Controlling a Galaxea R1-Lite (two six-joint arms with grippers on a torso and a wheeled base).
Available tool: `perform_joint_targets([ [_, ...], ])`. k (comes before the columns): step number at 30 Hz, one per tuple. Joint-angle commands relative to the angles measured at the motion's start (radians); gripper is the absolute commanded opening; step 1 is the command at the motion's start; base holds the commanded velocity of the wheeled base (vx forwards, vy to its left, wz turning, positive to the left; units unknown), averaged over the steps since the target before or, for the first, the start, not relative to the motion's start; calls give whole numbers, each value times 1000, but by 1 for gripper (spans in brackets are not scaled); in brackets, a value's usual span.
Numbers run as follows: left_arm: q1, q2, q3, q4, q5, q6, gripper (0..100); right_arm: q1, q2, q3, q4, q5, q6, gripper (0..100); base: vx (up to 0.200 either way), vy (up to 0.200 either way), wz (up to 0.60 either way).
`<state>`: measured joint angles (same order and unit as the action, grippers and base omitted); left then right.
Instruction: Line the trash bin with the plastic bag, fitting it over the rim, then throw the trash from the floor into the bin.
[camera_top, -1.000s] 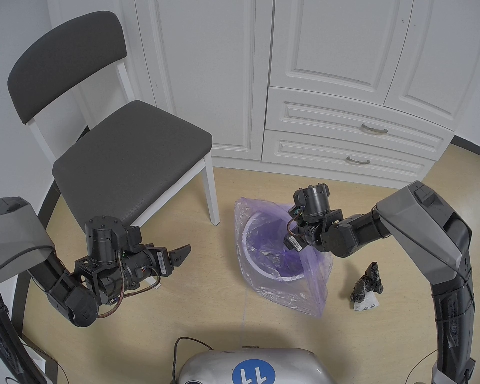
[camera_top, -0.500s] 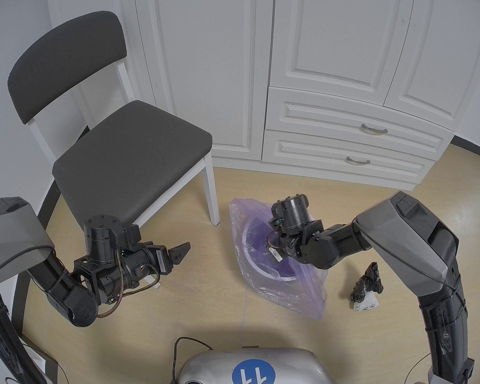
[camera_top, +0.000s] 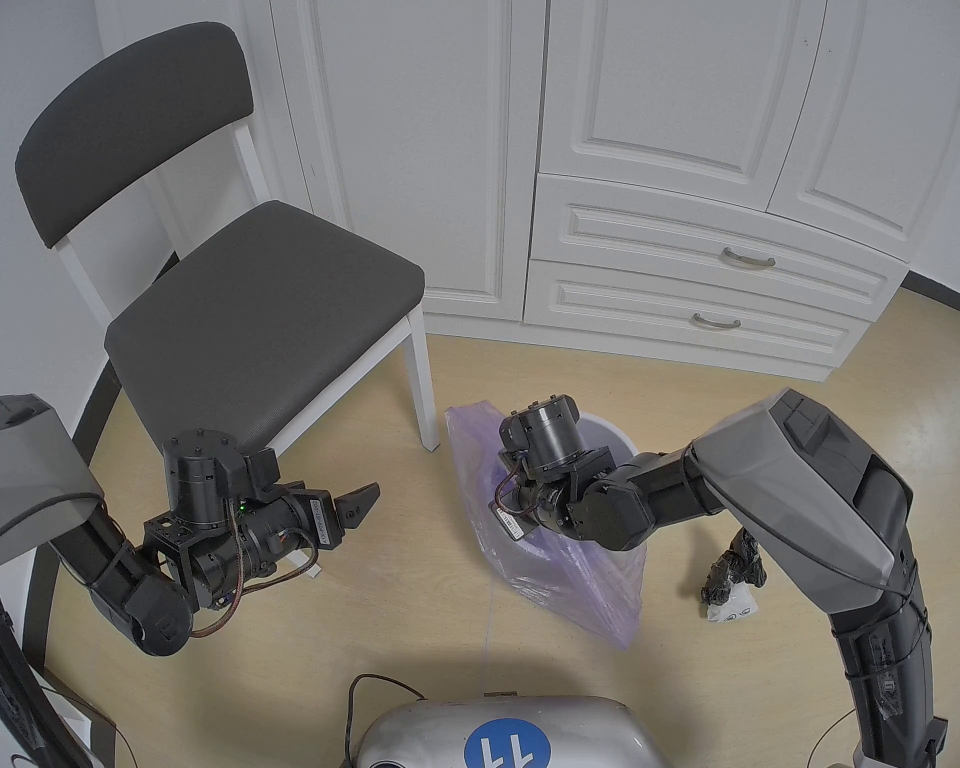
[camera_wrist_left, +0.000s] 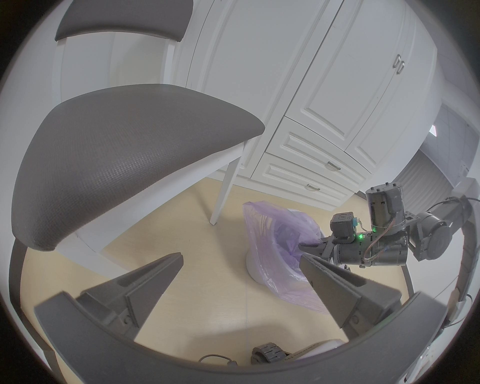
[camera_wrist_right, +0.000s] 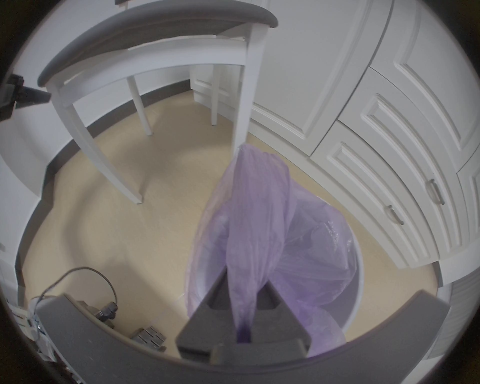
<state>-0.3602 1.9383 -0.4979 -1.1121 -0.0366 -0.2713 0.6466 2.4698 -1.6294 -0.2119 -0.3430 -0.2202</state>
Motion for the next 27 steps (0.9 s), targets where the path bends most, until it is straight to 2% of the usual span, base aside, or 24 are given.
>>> perform_joint_targets([
  [1,0,-2,1,0,0,0,100,-19,20,-26,0,19,19,0,0,0,0],
  [4,-2,-1,1,0,0,0,100,-61,44,-78,34,62,65,0,0,0,0],
  [6,-2,-1,1,0,0,0,100,-82,49,-129,94,93,130,0,0,0,0],
  [7,-2,-1,1,0,0,0,100,-82,49,-129,94,93,130,0,0,0,0],
  [8,-2,-2,1,0,0,0,100,-97,52,-190,175,128,208,0,0,0,0],
  [13,-3,1,1,0,0,0,100,-151,95,-371,407,193,364,0,0,0,0],
  [15,-3,1,1,0,0,0,100,-168,106,-371,428,210,401,0,0,0,0],
  [18,-3,-1,1,0,-2,0,100,-194,101,-371,425,240,413,0,0,0,0],
  [27,-3,5,-1,0,-2,0,100,-275,61,-371,381,242,409,0,0,0,0],
])
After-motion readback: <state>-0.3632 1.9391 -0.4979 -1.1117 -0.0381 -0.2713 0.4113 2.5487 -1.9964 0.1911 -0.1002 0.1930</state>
